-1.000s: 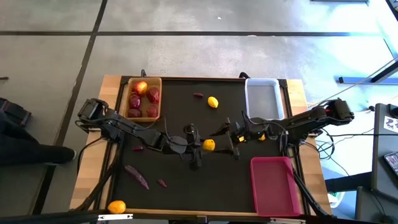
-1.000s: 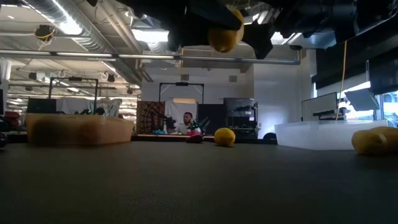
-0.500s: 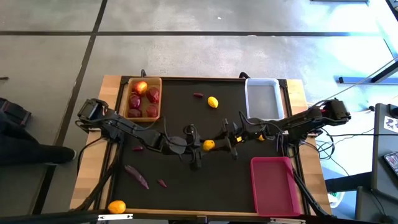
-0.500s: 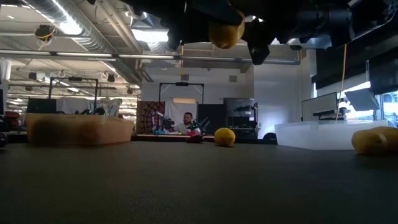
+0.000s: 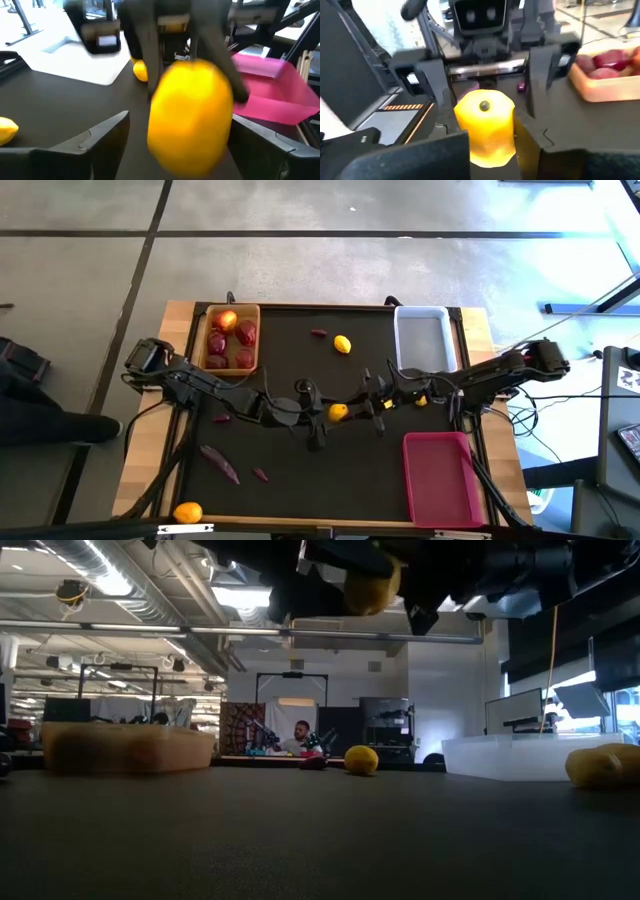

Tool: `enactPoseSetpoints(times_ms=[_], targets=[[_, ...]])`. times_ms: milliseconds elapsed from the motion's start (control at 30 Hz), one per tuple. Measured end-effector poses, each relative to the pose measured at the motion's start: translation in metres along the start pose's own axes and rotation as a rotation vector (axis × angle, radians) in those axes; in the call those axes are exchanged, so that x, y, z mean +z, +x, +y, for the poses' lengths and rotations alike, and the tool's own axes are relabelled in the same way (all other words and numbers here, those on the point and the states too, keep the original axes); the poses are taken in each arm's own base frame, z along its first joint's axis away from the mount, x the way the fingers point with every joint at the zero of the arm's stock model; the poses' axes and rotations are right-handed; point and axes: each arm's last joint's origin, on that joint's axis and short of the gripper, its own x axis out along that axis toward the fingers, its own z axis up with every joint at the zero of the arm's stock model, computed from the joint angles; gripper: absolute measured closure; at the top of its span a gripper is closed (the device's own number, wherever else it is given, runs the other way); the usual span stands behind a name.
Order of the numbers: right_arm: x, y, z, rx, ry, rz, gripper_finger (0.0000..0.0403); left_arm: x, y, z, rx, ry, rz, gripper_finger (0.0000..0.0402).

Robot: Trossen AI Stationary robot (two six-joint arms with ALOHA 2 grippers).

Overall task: Sort produce into baskets
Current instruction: Put the lemon into the white bin

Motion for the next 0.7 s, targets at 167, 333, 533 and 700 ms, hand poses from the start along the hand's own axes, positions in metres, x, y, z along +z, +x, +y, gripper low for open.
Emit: enactPoseSetpoints(times_ms=[167, 333, 533, 700], targets=[[0.012, -0.022, -0.003, -0.108, -0.029, 0.048, 0.0336, -0.005, 0.000, 0.001, 0.012, -0.022, 0.045, 0.0085], [0.023, -0.054, -0.015, -0.281, -0.030, 0.107, 0.0336, -0.007, 0.000, 0.002, 0.011, -0.044, 0.048, 0.0085], [0.031, -0.093, -0.032, -0.493, -0.017, 0.155, 0.0336, -0.007, 0.000, 0.002, 0.011, -0.043, 0.050, 0.0085], [0.031, -0.120, -0.046, -0.656, -0.015, 0.219, 0.0336, -0.007, 0.000, 0.002, 0.011, -0.042, 0.049, 0.0085]])
